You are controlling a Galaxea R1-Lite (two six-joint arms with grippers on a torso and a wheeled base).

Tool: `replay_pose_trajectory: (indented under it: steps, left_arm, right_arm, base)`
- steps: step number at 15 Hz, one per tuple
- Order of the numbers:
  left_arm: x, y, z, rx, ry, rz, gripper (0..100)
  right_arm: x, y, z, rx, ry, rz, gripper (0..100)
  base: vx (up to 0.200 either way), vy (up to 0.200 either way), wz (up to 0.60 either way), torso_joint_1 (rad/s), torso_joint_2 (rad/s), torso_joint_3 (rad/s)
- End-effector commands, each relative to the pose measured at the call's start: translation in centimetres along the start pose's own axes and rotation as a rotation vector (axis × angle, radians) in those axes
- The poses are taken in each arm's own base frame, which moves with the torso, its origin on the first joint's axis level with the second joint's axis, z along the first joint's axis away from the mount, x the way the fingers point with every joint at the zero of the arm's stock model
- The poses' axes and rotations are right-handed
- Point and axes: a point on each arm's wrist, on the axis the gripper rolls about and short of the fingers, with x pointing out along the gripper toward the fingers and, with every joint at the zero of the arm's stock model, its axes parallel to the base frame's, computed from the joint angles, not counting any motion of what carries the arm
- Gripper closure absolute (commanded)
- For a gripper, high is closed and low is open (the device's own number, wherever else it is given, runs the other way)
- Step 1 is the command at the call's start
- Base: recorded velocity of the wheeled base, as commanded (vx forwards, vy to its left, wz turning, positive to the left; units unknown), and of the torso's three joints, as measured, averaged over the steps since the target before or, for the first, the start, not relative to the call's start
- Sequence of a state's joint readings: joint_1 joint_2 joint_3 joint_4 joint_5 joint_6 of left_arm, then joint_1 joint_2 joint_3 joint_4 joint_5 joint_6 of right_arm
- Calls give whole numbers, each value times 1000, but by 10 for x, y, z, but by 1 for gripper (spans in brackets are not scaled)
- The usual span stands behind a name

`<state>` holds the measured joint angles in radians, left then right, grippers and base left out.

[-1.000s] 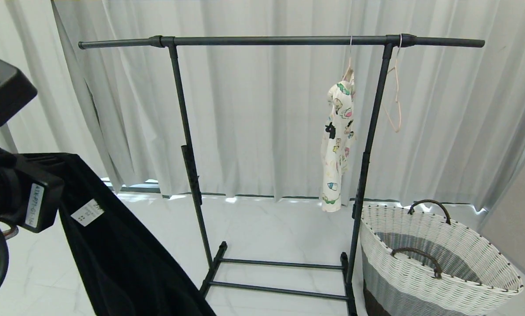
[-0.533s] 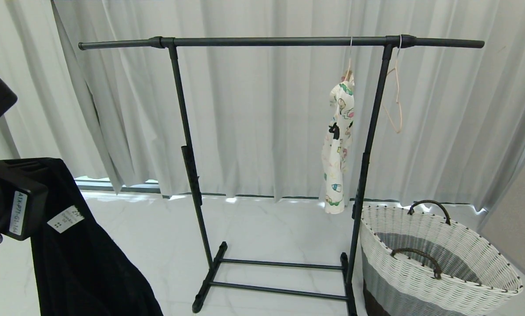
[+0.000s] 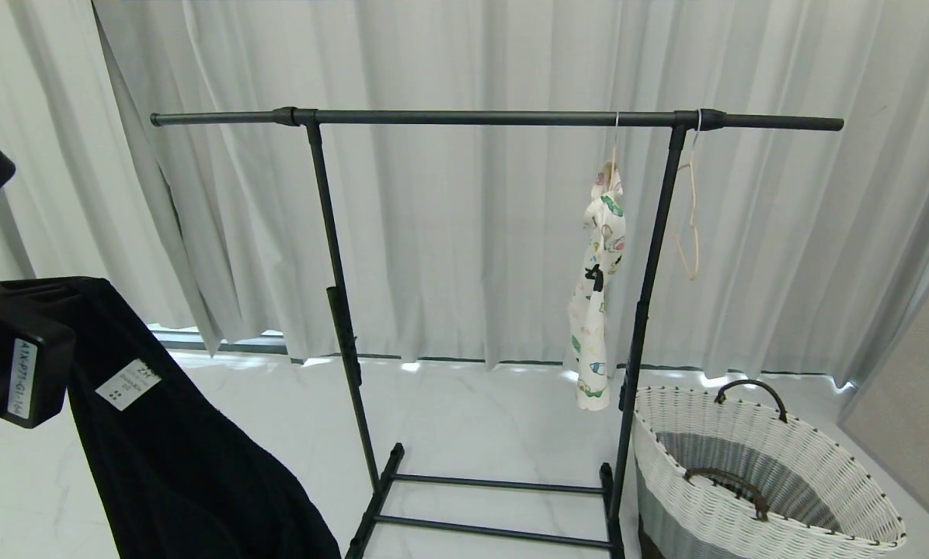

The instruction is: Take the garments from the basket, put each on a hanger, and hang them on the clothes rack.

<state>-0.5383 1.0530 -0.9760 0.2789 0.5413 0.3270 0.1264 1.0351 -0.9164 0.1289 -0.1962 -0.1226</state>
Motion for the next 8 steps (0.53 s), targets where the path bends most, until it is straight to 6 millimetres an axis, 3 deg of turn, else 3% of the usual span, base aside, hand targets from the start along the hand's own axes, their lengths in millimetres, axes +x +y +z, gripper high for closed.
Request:
replay_pose_trajectory:
  steps: [1, 8]
  left_arm:
    - [-1, -1, 1, 2, -9, -9, 100]
    - [-1, -1, 3, -3, -18, -6, 100]
  right_arm:
    - [2, 1, -1, -2, 8, 2, 0]
    - [2, 1, 0, -3, 5, 3, 0]
  base:
    - [0, 0, 0, 183, -466, -290]
    - [0, 0, 0, 207, -490, -286]
